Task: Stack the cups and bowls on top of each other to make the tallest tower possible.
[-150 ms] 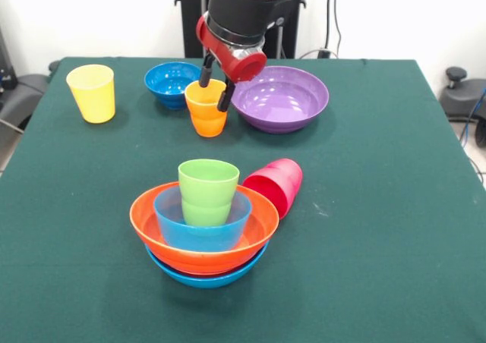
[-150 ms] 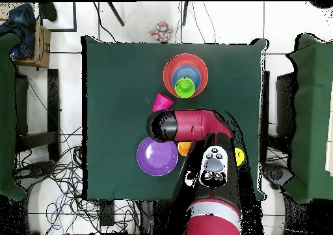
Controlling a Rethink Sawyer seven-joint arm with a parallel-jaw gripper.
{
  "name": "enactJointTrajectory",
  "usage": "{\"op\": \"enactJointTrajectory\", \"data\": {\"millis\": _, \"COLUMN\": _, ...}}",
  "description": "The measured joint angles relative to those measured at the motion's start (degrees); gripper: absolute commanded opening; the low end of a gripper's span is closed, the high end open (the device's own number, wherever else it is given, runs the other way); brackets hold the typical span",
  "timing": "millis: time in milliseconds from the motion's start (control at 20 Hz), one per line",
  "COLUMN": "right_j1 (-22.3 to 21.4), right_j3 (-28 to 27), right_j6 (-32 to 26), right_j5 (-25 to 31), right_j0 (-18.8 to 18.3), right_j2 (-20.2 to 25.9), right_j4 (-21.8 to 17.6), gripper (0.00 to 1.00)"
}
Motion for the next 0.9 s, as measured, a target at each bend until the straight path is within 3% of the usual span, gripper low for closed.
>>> {"op": "enactJointTrajectory", "data": {"millis": 900, "right_j1": 3.29, "right_j3": 1.96, "right_j6": 0.00, "right_j5": -4.55, "right_j0": -0.13, "right_j2": 0.86, "right_j4": -2.62, "gripper": 1.00}}
